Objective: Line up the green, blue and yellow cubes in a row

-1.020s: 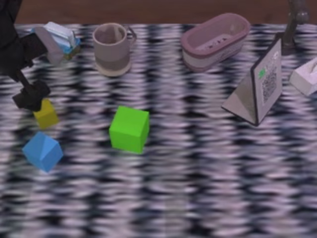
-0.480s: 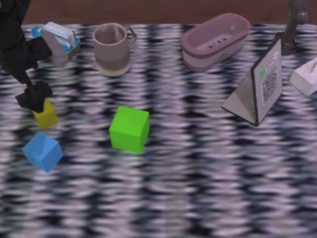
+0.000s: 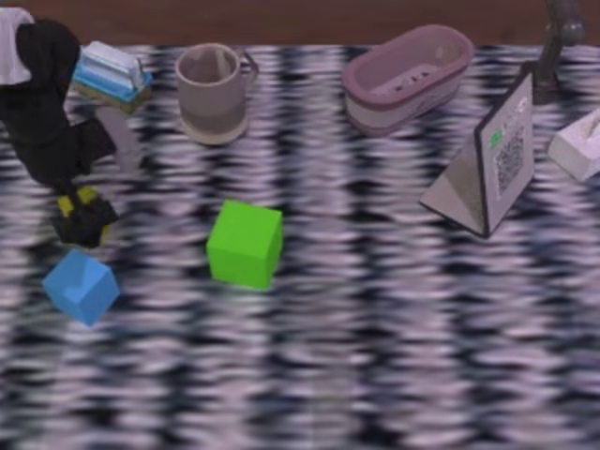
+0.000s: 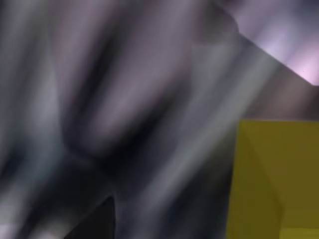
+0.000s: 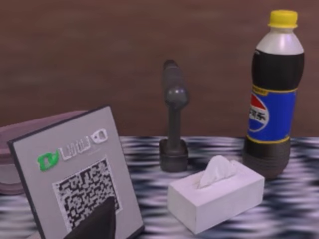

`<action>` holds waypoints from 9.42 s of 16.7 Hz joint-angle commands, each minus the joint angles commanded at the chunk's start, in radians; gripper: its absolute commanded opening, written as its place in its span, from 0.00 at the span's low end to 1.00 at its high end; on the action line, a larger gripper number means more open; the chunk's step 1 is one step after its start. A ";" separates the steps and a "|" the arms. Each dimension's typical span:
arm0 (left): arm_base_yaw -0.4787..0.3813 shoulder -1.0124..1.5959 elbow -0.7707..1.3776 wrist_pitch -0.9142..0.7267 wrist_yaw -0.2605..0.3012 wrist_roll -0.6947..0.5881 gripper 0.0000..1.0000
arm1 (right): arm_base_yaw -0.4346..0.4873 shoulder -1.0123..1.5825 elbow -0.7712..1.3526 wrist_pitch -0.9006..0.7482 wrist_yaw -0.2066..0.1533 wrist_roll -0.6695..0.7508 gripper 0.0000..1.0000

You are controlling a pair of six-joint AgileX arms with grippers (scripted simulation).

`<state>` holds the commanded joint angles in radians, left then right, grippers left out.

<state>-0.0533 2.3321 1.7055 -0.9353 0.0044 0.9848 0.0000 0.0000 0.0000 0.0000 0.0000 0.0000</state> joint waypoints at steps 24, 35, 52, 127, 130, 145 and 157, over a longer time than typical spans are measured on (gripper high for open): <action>0.000 0.024 -0.033 0.048 0.000 0.001 0.00 | 0.000 0.000 0.000 0.000 0.000 0.000 1.00; 0.016 -0.074 0.084 -0.162 0.012 -0.014 0.00 | 0.000 0.000 0.000 0.000 0.000 0.000 1.00; -0.506 0.036 0.365 -0.344 0.014 -0.170 0.00 | 0.000 0.000 0.000 0.000 0.000 0.000 1.00; -0.155 -0.395 -0.309 -0.119 -0.001 -0.534 1.00 | 0.000 0.000 0.000 0.000 0.000 0.000 1.00; -0.070 -0.461 -0.396 -0.077 -0.004 -0.565 1.00 | 0.000 0.000 0.000 0.000 0.000 0.000 1.00; -0.060 -0.329 -0.554 0.218 -0.003 -0.565 1.00 | 0.000 0.000 0.000 0.000 0.000 0.000 1.00; -0.059 -0.307 -0.578 0.262 -0.003 -0.565 0.55 | 0.000 0.000 0.000 0.000 0.000 0.000 1.00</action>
<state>-0.1126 2.0253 1.1276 -0.6730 0.0016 0.4202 0.0000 0.0000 0.0000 0.0000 0.0000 0.0000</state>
